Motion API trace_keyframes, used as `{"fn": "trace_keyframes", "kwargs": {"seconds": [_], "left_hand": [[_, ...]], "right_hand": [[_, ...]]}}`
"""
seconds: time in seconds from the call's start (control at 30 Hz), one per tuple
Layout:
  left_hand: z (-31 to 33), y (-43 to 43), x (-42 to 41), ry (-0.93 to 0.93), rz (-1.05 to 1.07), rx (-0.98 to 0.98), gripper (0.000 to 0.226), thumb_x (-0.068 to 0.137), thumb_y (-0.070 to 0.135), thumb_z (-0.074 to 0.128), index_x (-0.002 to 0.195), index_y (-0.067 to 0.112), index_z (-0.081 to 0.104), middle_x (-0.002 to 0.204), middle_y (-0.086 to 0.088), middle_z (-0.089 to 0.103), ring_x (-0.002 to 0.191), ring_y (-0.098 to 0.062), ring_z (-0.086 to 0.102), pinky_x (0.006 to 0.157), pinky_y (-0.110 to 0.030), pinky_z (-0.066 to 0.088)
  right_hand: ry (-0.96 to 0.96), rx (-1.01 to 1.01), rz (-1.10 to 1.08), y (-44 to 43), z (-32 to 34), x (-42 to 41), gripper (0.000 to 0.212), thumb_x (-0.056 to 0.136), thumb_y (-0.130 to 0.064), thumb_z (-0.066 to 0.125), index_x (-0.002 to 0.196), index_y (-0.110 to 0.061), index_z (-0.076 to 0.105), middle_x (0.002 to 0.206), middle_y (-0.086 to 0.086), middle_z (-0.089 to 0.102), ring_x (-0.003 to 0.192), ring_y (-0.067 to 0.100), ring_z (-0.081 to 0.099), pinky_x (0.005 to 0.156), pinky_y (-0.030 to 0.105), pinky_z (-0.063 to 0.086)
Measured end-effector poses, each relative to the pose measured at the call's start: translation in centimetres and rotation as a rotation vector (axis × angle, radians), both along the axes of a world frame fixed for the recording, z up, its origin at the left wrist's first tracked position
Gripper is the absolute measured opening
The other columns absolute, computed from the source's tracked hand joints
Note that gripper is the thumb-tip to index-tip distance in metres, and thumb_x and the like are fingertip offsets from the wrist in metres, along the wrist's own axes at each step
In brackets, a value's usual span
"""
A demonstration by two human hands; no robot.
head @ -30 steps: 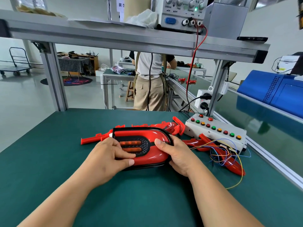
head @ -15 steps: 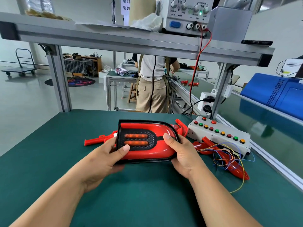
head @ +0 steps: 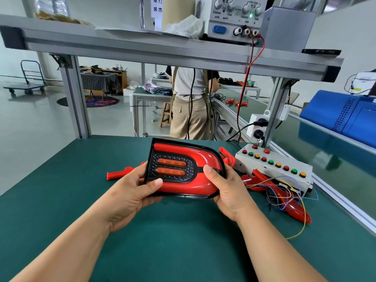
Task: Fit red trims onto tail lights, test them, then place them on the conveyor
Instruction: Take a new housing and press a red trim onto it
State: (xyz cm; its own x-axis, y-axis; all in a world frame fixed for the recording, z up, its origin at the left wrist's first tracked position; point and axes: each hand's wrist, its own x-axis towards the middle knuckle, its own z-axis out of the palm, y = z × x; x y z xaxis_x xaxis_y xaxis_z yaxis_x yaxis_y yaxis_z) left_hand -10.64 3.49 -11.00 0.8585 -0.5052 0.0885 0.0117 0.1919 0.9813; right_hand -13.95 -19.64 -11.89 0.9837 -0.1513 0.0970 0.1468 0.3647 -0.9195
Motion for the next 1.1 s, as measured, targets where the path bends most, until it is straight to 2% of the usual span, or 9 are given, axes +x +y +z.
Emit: {"fn": "trace_keyframes", "kwargs": {"seconds": [0.1, 0.2, 0.3, 0.43, 0.6, 0.7, 0.77, 0.93, 1.1], "left_hand": [[-0.1, -0.3, 0.2, -0.006, 0.026, 0.001, 0.044, 0.077, 0.02, 0.066, 0.122, 0.022, 0.065, 0.117, -0.007, 0.072, 0.103, -0.018, 0.07, 0.076, -0.023, 0.057], [0.0, -0.5, 0.4, -0.019, 0.034, -0.005, 0.043, 0.078, 0.019, 0.065, 0.121, 0.02, 0.065, 0.114, -0.006, 0.073, 0.1, -0.015, 0.07, 0.072, -0.022, 0.056], [0.0, -0.5, 0.7, -0.023, 0.034, -0.012, 0.042, 0.078, 0.019, 0.065, 0.12, 0.019, 0.066, 0.111, -0.005, 0.074, 0.096, -0.013, 0.071, 0.07, -0.021, 0.056], [-0.4, -0.6, 1.0, 0.014, 0.057, -0.046, 0.041, 0.077, 0.019, 0.065, 0.118, 0.02, 0.068, 0.112, -0.006, 0.073, 0.094, -0.013, 0.07, 0.069, -0.022, 0.057], [-0.9, -1.0, 1.2, 0.067, 0.103, -0.075, 0.041, 0.078, 0.022, 0.063, 0.119, 0.023, 0.068, 0.119, -0.001, 0.071, 0.098, -0.01, 0.068, 0.074, -0.024, 0.058], [-0.9, -0.9, 1.3, 0.073, 0.111, -0.092, 0.043, 0.079, 0.022, 0.063, 0.121, 0.024, 0.067, 0.119, -0.001, 0.071, 0.097, -0.009, 0.069, 0.073, -0.023, 0.058], [-0.9, -0.7, 1.3, 0.074, 0.09, -0.092, 0.044, 0.079, 0.022, 0.062, 0.123, 0.025, 0.066, 0.12, -0.001, 0.071, 0.099, -0.009, 0.069, 0.073, -0.022, 0.058], [-0.9, 0.0, 1.4, 0.111, 0.016, -0.109, 0.05, 0.082, 0.015, 0.059, 0.131, 0.023, 0.061, 0.123, -0.004, 0.069, 0.105, -0.014, 0.068, 0.084, -0.028, 0.058], [-0.5, -0.3, 1.6, 0.047, 0.051, -0.107, 0.046, 0.08, 0.013, 0.059, 0.124, 0.022, 0.065, 0.115, -0.003, 0.072, 0.097, -0.011, 0.07, 0.073, -0.023, 0.058]], "right_hand": [[-0.027, -0.016, -0.014, 0.0, 0.0, 0.1, 0.049, 0.07, -0.025, 0.077, 0.115, -0.013, 0.064, 0.112, 0.013, 0.073, 0.101, 0.029, 0.071, 0.075, 0.037, 0.06], [-0.022, -0.002, -0.029, 0.0, 0.2, 0.3, 0.058, 0.071, -0.027, 0.077, 0.124, -0.013, 0.058, 0.115, 0.012, 0.071, 0.104, 0.028, 0.07, 0.075, 0.038, 0.059], [-0.026, 0.014, -0.027, -0.2, 0.4, 0.3, 0.056, 0.072, -0.028, 0.075, 0.124, -0.016, 0.057, 0.114, 0.008, 0.072, 0.103, 0.026, 0.07, 0.073, 0.036, 0.06], [0.001, 0.02, -0.003, -0.1, 0.3, 0.3, 0.059, 0.071, -0.032, 0.075, 0.125, -0.018, 0.055, 0.112, 0.005, 0.073, 0.1, 0.023, 0.071, 0.07, 0.034, 0.06], [0.09, 0.041, 0.078, -0.1, 0.1, 0.2, 0.074, 0.065, -0.043, 0.074, 0.13, -0.015, 0.051, 0.119, 0.013, 0.07, 0.104, 0.03, 0.07, 0.073, 0.041, 0.061], [0.124, 0.016, 0.175, -0.7, 0.0, -0.2, 0.063, 0.072, -0.025, 0.074, 0.13, -0.021, 0.049, 0.123, 0.013, 0.067, 0.097, 0.031, 0.071, 0.068, 0.04, 0.06], [0.132, 0.014, 0.182, -0.8, -0.4, -0.2, 0.064, 0.07, -0.015, 0.075, 0.129, -0.023, 0.05, 0.12, 0.01, 0.068, 0.096, 0.031, 0.071, 0.067, 0.04, 0.059], [0.102, -0.008, 0.163, -0.8, -0.4, -0.2, 0.063, 0.068, -0.011, 0.074, 0.125, -0.026, 0.053, 0.105, 0.006, 0.073, 0.09, 0.029, 0.072, 0.065, 0.039, 0.059], [0.073, -0.005, 0.148, -0.6, -0.3, 0.0, 0.065, 0.066, -0.012, 0.075, 0.125, -0.03, 0.052, 0.103, 0.005, 0.075, 0.09, 0.028, 0.073, 0.066, 0.04, 0.059]]}}
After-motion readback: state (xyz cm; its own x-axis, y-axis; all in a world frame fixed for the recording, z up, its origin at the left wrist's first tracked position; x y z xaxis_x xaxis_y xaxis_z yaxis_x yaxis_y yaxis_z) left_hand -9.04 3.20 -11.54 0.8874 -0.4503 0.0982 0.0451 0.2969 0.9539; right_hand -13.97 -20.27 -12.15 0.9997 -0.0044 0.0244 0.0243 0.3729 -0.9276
